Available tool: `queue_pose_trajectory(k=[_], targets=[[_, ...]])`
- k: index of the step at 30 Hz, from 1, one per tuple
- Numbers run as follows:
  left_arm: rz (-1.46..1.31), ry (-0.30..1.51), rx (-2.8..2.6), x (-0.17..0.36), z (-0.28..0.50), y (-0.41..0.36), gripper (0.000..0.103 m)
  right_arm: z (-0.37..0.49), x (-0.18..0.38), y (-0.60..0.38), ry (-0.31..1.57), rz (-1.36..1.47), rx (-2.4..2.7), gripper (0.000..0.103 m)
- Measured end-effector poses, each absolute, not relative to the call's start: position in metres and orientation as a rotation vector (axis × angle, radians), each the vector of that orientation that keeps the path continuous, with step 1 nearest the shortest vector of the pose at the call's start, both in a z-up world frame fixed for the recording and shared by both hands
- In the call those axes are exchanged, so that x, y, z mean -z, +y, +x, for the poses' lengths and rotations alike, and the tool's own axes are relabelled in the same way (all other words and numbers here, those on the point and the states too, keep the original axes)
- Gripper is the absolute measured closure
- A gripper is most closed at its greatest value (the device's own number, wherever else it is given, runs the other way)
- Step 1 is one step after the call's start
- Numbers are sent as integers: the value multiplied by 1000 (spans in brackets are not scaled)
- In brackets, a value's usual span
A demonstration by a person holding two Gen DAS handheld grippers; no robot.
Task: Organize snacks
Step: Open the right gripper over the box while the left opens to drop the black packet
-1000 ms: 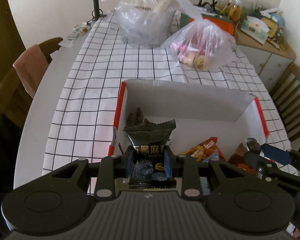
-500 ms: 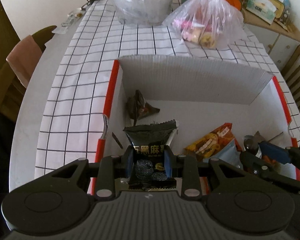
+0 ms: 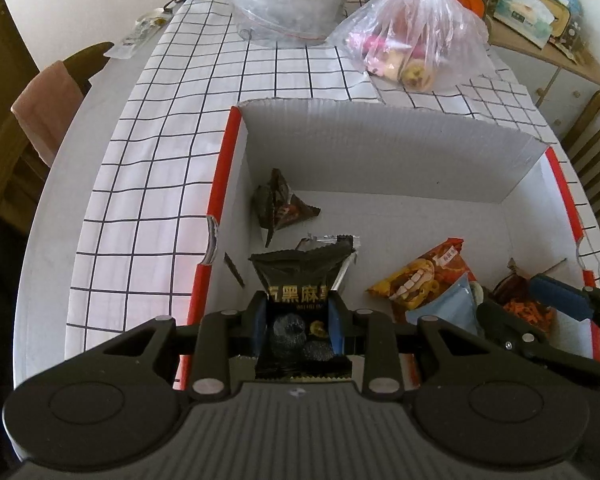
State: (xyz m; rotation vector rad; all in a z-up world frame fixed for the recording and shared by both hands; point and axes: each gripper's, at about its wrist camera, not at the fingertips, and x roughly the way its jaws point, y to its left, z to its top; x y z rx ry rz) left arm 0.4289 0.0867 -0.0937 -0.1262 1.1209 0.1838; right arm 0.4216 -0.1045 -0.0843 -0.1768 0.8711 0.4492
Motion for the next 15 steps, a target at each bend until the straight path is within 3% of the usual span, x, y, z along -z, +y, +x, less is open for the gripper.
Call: queue_pose_trajectory(k=[3,6,15], targets=[[-139,1103,-173,87,423,87,70,417,77,-107,862,-161,-449,49],[-150,1077,-162,79,416,87,57,410,69,-108,847,-157,-456,44],[-167,1024,-140,56,392,86,48,388,46,-119,809,-128,-456,33]])
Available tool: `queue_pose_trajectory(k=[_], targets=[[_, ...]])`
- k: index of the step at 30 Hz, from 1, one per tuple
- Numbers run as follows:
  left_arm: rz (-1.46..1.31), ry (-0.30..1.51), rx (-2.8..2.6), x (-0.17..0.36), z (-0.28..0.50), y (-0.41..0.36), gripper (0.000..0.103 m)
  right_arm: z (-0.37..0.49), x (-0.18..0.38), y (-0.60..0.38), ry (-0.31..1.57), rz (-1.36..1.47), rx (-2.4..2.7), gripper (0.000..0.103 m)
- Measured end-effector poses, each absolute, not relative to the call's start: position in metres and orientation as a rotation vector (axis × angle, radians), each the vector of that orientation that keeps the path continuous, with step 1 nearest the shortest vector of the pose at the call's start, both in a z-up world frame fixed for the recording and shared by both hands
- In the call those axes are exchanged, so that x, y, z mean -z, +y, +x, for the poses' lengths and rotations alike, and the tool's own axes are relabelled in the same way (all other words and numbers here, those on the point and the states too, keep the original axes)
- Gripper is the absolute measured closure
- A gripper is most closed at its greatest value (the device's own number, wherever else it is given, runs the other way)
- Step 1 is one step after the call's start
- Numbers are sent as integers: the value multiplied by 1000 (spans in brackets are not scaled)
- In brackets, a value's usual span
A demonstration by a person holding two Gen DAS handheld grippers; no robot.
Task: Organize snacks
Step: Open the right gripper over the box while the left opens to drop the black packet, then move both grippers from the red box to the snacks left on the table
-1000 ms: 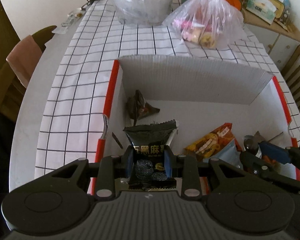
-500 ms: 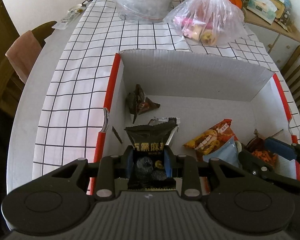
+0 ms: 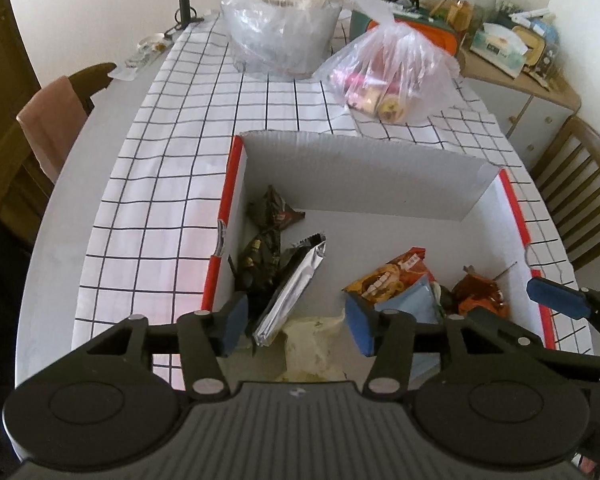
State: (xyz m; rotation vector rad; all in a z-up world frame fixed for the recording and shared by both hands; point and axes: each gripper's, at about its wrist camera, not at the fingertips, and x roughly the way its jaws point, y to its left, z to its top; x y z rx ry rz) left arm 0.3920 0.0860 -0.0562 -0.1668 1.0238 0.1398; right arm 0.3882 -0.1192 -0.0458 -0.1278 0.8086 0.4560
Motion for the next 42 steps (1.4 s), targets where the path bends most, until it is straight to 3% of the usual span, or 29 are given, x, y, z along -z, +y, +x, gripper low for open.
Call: queue_pose_trajectory(k=[6,12,24,42], targets=[[-173,985,-129,40,372,85,47,370,28,-126,778,-101,-466,23],[-179,928,-98,21,347,82,38,349,10,-132,739,-84,-483,18],[-187,865,-67,-2,294,79,35,298,-12,-144,686,-57,-513,3],[-185,865,-32,12,218,77,27,231,1,-164,714,-27,-538,0]])
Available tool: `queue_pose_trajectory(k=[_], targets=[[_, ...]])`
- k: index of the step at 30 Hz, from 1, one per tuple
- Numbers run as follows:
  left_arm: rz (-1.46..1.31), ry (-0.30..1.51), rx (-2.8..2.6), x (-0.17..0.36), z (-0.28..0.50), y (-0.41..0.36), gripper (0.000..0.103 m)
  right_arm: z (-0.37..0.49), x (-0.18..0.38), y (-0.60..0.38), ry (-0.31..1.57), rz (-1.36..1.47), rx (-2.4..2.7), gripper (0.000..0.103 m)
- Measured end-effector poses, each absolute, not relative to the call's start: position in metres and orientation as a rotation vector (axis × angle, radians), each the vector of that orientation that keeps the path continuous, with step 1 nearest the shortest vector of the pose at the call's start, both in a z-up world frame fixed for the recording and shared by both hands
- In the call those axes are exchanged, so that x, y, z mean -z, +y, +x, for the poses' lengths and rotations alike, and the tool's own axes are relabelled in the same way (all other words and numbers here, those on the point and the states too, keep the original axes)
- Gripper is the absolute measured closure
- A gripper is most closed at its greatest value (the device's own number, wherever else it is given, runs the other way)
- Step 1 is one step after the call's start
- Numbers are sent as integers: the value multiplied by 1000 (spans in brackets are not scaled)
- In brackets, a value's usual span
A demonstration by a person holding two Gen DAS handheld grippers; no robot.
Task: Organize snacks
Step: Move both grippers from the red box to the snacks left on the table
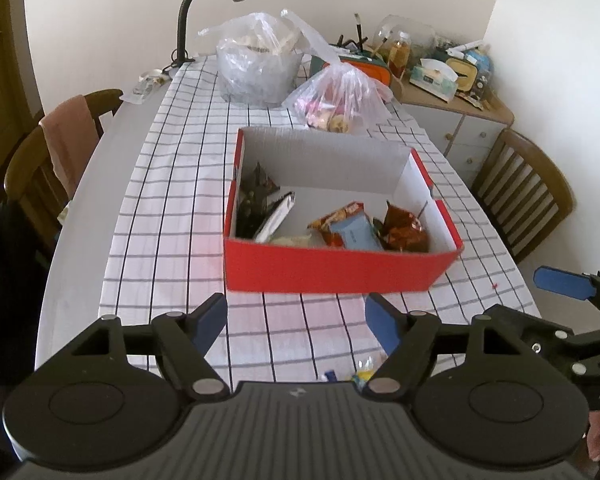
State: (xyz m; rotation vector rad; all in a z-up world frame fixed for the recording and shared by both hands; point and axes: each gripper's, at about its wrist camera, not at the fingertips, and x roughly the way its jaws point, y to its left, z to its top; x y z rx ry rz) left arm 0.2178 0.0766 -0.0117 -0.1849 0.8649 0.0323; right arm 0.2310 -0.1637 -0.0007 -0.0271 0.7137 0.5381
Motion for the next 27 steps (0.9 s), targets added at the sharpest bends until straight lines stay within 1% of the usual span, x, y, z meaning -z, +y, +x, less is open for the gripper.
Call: queue_pose_trajectory(k=[7,13,27], targets=[[-188,903,-10,30,197,79,27,214,29,-171,761,-55,-532,0],[-156,990,31,59,189,72,27,208,64,-176,844,-94,-533,0],[-30,1096,193,109,191,50,27,221,111,-180,952,-139,-538,1]])
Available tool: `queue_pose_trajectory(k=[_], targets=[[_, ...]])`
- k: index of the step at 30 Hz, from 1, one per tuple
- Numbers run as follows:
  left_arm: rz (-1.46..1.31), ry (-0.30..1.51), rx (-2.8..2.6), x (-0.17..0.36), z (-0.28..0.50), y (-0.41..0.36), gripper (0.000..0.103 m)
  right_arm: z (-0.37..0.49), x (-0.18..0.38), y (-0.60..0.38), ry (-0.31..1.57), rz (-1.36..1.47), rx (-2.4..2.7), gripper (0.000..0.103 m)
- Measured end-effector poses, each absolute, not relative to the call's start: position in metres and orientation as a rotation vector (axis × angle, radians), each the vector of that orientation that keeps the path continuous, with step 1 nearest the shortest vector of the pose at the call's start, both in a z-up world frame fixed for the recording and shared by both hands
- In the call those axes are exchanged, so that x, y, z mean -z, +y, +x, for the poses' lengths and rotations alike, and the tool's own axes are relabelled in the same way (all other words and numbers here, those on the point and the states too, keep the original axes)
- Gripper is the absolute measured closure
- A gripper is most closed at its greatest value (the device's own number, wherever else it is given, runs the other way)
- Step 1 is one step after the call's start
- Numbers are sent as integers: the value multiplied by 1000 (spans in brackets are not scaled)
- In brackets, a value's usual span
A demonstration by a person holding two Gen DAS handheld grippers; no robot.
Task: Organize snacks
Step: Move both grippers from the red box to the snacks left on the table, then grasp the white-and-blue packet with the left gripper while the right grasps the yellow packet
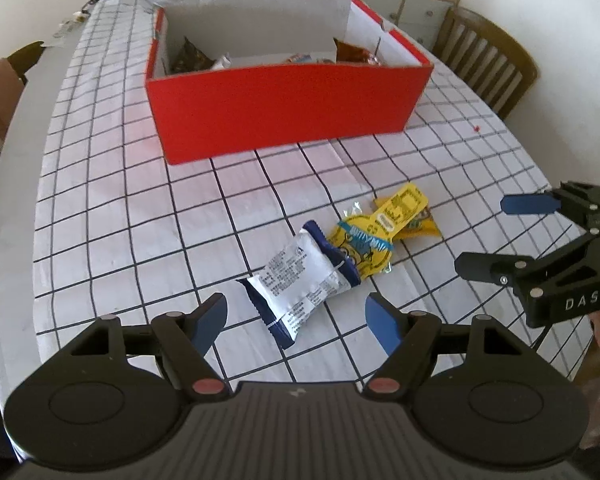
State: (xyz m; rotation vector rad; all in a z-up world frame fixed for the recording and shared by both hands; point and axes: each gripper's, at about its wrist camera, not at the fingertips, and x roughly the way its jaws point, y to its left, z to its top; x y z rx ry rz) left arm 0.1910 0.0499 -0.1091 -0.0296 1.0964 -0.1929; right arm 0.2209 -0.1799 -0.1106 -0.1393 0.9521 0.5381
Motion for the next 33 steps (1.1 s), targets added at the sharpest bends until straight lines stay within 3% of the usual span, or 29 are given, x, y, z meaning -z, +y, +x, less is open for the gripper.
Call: queue_pose_trajectory(k=[21,33], targets=[[219,1201,390,155,238,32,27,247,142,-164,1029,-208,-615,3],[180,1218,366,169,246,30,27,258,148,-159,1002,-324,-637,3]])
